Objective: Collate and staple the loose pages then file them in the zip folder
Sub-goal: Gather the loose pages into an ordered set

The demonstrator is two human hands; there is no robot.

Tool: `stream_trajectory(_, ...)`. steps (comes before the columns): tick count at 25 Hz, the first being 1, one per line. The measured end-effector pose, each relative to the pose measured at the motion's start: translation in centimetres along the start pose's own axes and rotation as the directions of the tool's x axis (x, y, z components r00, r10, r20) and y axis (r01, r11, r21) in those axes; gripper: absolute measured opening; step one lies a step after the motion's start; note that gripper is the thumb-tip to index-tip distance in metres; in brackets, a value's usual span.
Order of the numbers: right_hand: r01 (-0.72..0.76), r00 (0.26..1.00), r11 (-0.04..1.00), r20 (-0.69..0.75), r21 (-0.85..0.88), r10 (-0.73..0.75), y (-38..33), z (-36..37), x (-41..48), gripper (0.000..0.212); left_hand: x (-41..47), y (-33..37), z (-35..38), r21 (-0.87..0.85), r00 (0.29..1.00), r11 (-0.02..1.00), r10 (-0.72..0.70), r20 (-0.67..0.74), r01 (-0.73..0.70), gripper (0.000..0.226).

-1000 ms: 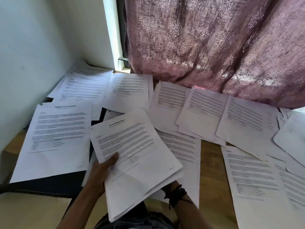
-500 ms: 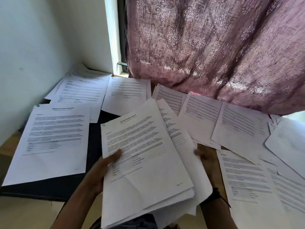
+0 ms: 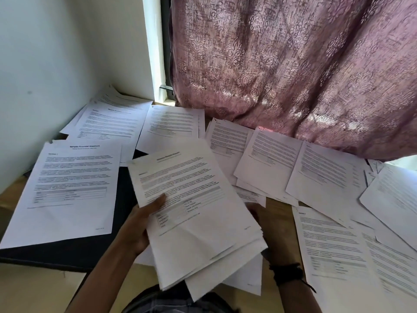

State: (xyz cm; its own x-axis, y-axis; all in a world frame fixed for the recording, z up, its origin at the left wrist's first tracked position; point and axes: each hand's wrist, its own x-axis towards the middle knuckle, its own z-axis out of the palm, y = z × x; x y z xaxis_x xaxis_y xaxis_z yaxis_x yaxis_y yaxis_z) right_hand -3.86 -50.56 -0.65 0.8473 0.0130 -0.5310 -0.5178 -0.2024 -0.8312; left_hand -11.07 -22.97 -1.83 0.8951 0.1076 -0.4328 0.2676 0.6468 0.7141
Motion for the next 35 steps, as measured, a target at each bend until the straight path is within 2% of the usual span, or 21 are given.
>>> stream_trajectory(1,0.020,0.997,0.997,-0.069,-0.081,-0.025,1.0,-0.3,0.7,0.019,0.2,0.1,0.0,0.023,0.999,0.999,0.036,0.000,-0.036,0.045)
stream_trajectory(2,0.050,0.985,0.971,-0.147,-0.234,-0.086,2.1,-0.7,1.2,0.021,0.0,0.5,0.2,0.067,0.997,0.995,0.072,-0.035,-0.070,0.050)
stream_trajectory(3,0.066,0.963,0.926,-0.219,-0.371,-0.156,3.4,-1.0,1.6,0.029,-0.2,1.0,0.5,0.091,0.994,0.991,0.103,-0.040,-0.099,0.054)
stream_trajectory(5,0.062,0.947,0.804,-0.220,-0.592,-0.234,5.1,-1.2,1.8,0.060,-0.2,1.6,0.9,0.137,0.989,0.982,0.137,-0.063,-0.128,0.044)
stream_trajectory(8,-0.029,0.969,0.646,-0.181,-0.763,-0.170,6.6,-1.1,2.8,0.097,-0.2,2.0,1.6,0.168,0.984,0.973,0.170,-0.057,-0.159,0.023)
stream_trajectory(10,-0.047,0.968,0.619,-0.189,-0.784,-0.165,5.9,-0.8,3.0,0.099,-0.4,2.3,1.9,0.200,0.983,0.966,0.175,-0.053,-0.161,0.023)
stream_trajectory(13,-0.018,0.954,0.696,-0.221,-0.718,-0.203,5.2,-0.9,3.1,0.084,-0.5,2.3,2.1,0.213,0.984,0.963,0.176,-0.044,-0.163,0.021)
stream_trajectory(16,0.043,0.953,0.830,-0.227,-0.556,-0.202,5.6,-1.9,3.6,0.080,-0.6,2.3,2.3,0.229,0.983,0.959,0.178,-0.041,-0.164,0.043)
stream_trajectory(18,0.071,0.951,0.860,-0.224,-0.506,-0.211,6.0,-2.8,3.7,0.077,-0.6,2.2,2.4,0.225,0.984,0.962,0.170,-0.049,-0.155,0.054)
stream_trajectory(21,0.191,0.936,0.871,-0.183,-0.454,-0.300,5.8,-5.0,2.7,0.074,-0.7,2.4,3.1,0.177,0.986,0.974,0.156,-0.064,-0.142,0.026)
stream_trajectory(22,0.259,0.930,0.860,-0.128,-0.439,-0.345,5.1,-6.0,1.9,0.073,-0.6,2.5,3.3,0.173,0.986,0.974,0.156,-0.057,-0.144,0.023)
stream_trajectory(24,0.314,0.940,0.862,0.002,-0.398,-0.341,3.5,-8.8,0.8,0.064,-0.8,2.8,4.2,0.162,0.987,0.975,0.156,-0.027,-0.149,0.025)
stream_trajectory(26,0.324,0.946,0.880,0.101,-0.348,-0.308,1.1,-11.7,-1.2,0.050,-0.9,3.1,5.8,0.155,0.989,0.976,0.147,0.024,-0.149,0.025)
stream_trajectory(28,0.396,0.918,0.874,0.148,-0.280,-0.369,-1.7,-13.5,-3.0,0.042,-1.0,3.5,7.8,0.138,0.982,0.978,0.141,0.129,-0.158,0.021)
stream_trajectory(29,0.430,0.903,0.867,0.118,-0.250,-0.413,-2.8,-14.1,-3.2,0.041,-1.0,3.8,8.8,0.112,0.969,0.979,0.145,0.199,-0.169,0.026)
stream_trajectory(31,0.487,0.873,0.866,0.051,-0.116,-0.484,-4.4,-14.7,-2.8,0.040,-0.9,4.2,10.7,0.053,0.934,0.983,0.148,0.326,-0.174,0.050)
stream_trajectory(33,0.500,0.864,0.864,0.028,0.063,-0.502,-5.6,-14.4,-2.0,0.040,-0.4,4.4,12.6,0.033,0.906,0.987,0.130,0.403,-0.157,0.034)
stream_trajectory(35,0.483,0.863,0.860,0.076,0.166,-0.499,-6.5,-13.5,-1.4,0.038,0.3,4.4,14.2,0.084,0.911,0.986,0.096,0.402,-0.141,0.022)
